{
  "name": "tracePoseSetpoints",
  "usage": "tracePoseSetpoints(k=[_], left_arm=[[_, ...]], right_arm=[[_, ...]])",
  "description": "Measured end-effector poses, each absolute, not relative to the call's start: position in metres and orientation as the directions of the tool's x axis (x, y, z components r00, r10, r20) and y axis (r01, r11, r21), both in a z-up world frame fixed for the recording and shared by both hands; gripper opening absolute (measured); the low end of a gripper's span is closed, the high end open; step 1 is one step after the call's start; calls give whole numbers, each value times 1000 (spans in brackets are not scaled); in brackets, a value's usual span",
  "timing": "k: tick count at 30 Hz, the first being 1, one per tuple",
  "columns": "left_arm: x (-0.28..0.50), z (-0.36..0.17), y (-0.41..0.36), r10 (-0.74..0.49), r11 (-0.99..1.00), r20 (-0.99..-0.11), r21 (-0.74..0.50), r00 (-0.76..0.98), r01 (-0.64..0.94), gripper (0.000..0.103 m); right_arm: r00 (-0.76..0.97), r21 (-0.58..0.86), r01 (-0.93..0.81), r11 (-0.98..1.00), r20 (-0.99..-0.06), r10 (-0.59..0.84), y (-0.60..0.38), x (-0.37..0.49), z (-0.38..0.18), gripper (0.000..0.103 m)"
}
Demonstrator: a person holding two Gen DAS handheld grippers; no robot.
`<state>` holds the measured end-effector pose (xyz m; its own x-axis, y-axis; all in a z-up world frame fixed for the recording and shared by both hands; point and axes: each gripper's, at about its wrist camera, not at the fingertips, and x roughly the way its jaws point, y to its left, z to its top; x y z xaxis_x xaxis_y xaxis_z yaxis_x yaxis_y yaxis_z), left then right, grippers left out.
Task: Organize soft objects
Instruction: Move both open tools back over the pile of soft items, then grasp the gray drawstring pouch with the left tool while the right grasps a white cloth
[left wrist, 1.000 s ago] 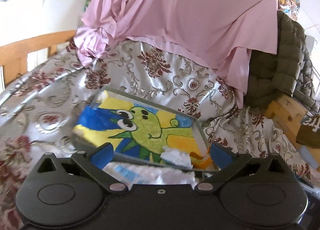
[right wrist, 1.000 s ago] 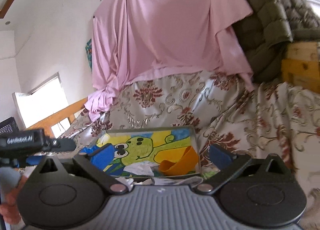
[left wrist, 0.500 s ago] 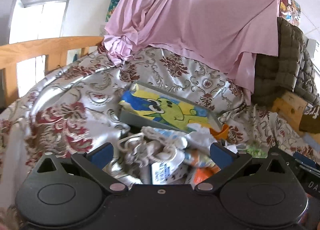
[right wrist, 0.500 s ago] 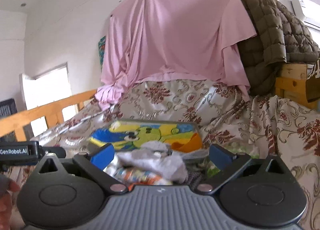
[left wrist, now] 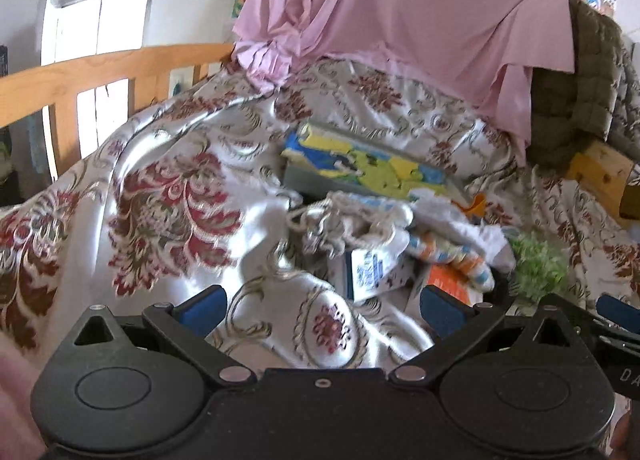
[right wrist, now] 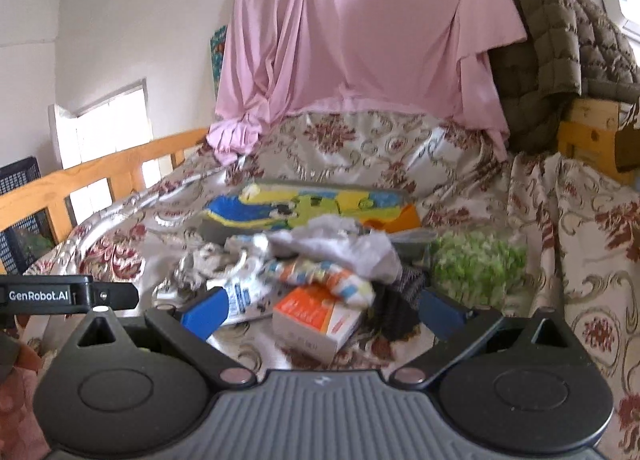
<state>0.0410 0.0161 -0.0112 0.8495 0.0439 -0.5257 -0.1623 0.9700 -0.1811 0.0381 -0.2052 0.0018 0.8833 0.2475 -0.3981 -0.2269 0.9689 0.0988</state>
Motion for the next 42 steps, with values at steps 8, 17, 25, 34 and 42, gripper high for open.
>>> tracePoseSetpoints(k=[8, 17, 25, 34, 42], left_arm=[[42, -16, 13, 68, 974, -561, -143, 825, -177, 102], [50, -21, 11, 87, 973, -605, -120, 791, -199, 102], [58, -25, 16, 87, 962, -638, -146, 766, -230, 102], [68, -27, 26, 78, 949, -658, -181, 749, -258, 102], [91, -20, 31, 81, 951, -632, -183, 770, -251, 102]], right_arm=[[864, 96, -220, 971, -442, 239, -204, 41, -6, 103], [847, 102, -206, 973, -481, 229, -206, 48, -13, 103], [834, 121, -208, 971, -496, 241, -207, 55, -17, 103], [820, 135, -214, 967, -514, 253, -203, 72, -19, 103], [839, 107, -239, 965, -478, 261, -196, 91, -13, 103]])
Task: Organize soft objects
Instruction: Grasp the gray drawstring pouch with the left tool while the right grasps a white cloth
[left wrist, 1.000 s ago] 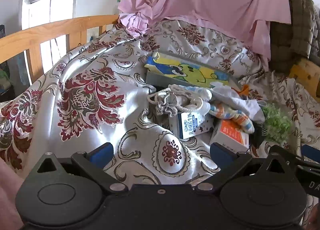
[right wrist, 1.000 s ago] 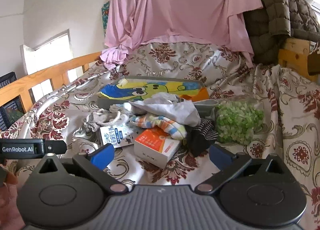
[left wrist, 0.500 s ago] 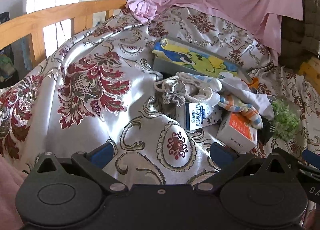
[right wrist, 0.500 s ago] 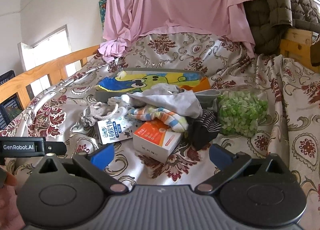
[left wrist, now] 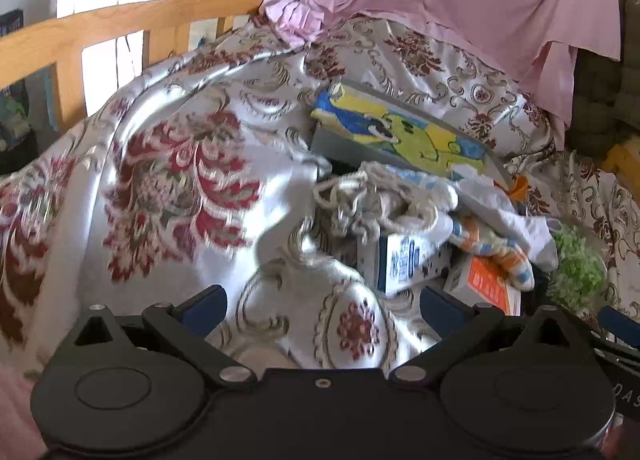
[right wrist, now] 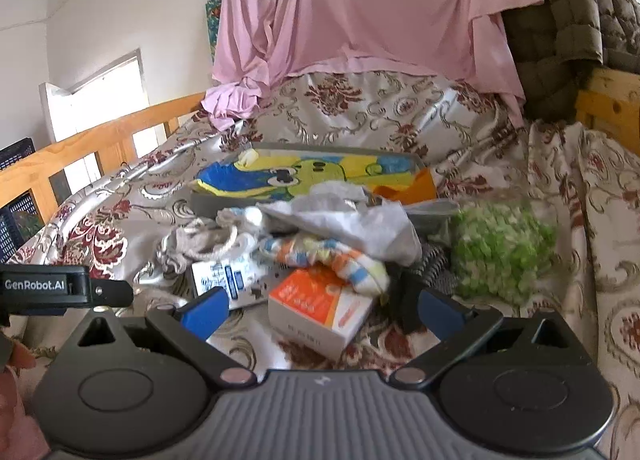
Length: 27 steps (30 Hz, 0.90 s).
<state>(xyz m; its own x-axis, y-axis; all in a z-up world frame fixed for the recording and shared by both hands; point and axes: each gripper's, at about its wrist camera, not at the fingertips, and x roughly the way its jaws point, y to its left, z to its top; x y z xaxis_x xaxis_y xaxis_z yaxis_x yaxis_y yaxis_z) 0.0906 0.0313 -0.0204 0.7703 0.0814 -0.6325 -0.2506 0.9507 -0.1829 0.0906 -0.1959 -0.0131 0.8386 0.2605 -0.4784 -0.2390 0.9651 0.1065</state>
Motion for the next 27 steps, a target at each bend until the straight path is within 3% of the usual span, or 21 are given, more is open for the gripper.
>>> tracePoseSetpoints(k=[5, 15, 21, 27], left_arm=[[113, -10, 35, 74, 962, -608, -166, 791, -218, 102], [175, -14, 45, -83, 991, -616, -136, 783, -3, 102], [197, -35, 70, -176, 944, -646, -325, 743, -60, 97], [212, -51, 73, -216, 929, -668, -364, 712, -59, 89]], right_arm=[[850, 93, -252, 963, -454, 267, -194, 104, -12, 103], [866, 30, -268, 963, -430, 255, -192, 140, -17, 103], [877, 4, -275, 962, -410, 252, -186, 178, -23, 103], [879, -8, -294, 956, -394, 268, -179, 205, -31, 103]])
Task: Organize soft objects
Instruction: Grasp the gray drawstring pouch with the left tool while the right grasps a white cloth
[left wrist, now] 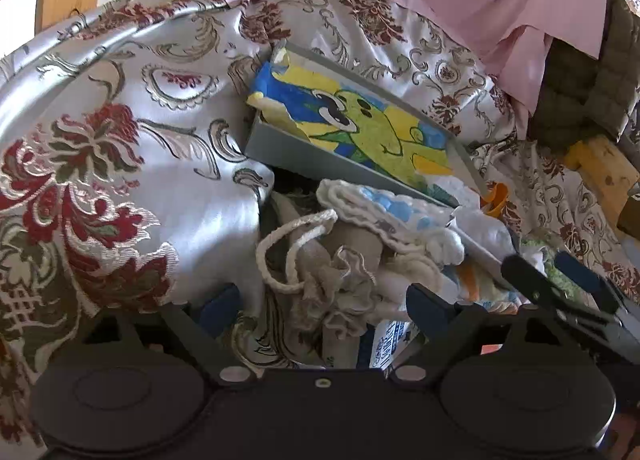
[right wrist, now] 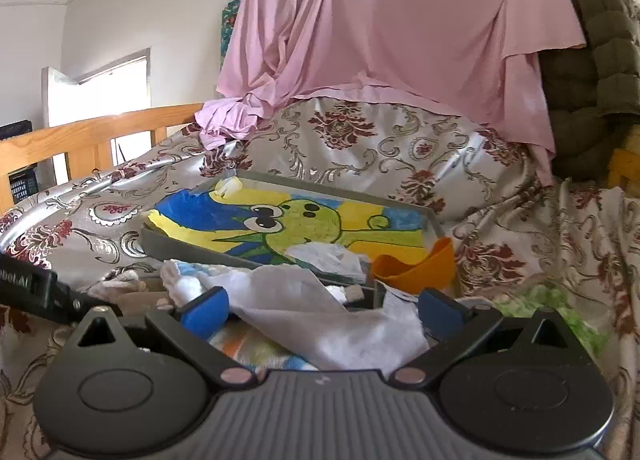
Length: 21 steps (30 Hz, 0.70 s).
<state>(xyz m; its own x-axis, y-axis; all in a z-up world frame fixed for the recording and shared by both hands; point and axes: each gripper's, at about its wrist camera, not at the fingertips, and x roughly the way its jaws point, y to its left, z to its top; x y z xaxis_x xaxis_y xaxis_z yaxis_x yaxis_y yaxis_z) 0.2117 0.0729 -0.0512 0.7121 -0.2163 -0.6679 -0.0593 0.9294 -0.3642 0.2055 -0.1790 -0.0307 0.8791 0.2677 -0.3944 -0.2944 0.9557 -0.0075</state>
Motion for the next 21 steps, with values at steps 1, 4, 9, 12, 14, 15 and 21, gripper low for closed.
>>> tracePoseSetpoints(k=[1, 4, 9, 12, 14, 15, 21], left_arm=[[214, -53, 73, -224, 927, -667, -370, 710, -55, 87], [220, -58, 74, -241, 918, -665, -392, 707, -55, 81], [223, -61, 80, -280, 895, -649, -443, 707, -53, 57], [227, -66, 81, -317, 878, -654, -477, 687, -50, 49], [229, -66, 82, -320, 876, -655, -480, 685, -50, 47], [229, -66, 82, -322, 872, -653, -487, 685, -54, 47], [227, -62, 89, -308, 860, -631, -505, 712, -75, 45]], right_arm=[[874, -3, -306, 952, -396, 280, -178, 209, -32, 103], [866, 3, -327, 945, -400, 300, -175, 214, -36, 102], [857, -35, -338, 940, -425, 293, -166, 215, -45, 90], [848, -35, -359, 933, -429, 310, -163, 213, -48, 79], [844, -37, -368, 929, -432, 317, -162, 212, -48, 74], [841, -35, -371, 928, -436, 320, -161, 212, -48, 70], [816, 18, -383, 924, -461, 347, -164, 213, -49, 49]])
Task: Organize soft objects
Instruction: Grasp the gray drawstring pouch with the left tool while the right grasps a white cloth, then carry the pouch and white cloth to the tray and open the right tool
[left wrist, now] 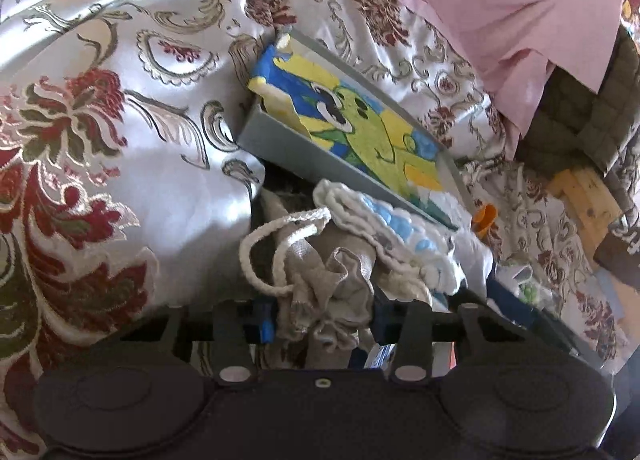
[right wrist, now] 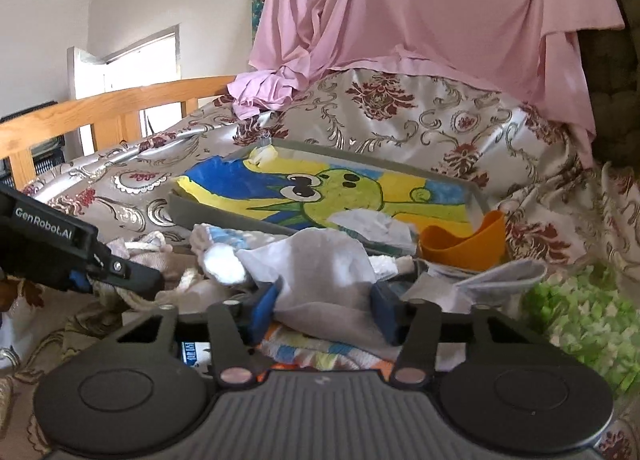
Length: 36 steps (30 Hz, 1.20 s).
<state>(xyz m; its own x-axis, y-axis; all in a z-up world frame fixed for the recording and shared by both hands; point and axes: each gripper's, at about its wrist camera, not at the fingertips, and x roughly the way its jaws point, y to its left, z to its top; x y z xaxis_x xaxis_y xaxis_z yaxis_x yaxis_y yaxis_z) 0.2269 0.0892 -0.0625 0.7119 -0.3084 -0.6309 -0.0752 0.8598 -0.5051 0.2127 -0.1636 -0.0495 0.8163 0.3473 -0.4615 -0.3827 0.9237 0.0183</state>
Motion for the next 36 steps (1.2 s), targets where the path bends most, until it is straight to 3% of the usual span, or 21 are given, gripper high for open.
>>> tracePoseSetpoints(k=[4, 13, 26, 31, 36], left_arm=[[225, -59, 90, -294, 864, -621, -498, 727, -76, 44], [206, -42, 64, -280, 927, -567, -369, 774, 65, 42], [171, -21, 61, -255, 937, -564, -345, 785, 56, 43], [184, -30, 70, -239, 923, -591, -385, 770, -10, 51], [194, -38, 77, -257, 903, -598, -428, 759, -31, 45]], right_arm=[[807, 68, -370, 927, -470, 357, -169, 213, -49, 32], [789, 133, -399, 907, -454, 413, -169, 200, -41, 14], [776, 219, -429, 876, -406, 482, -172, 173, -25, 13], [776, 233, -426, 874, -403, 485, -175, 175, -27, 13], [772, 244, -432, 868, -398, 496, -174, 174, -27, 13]])
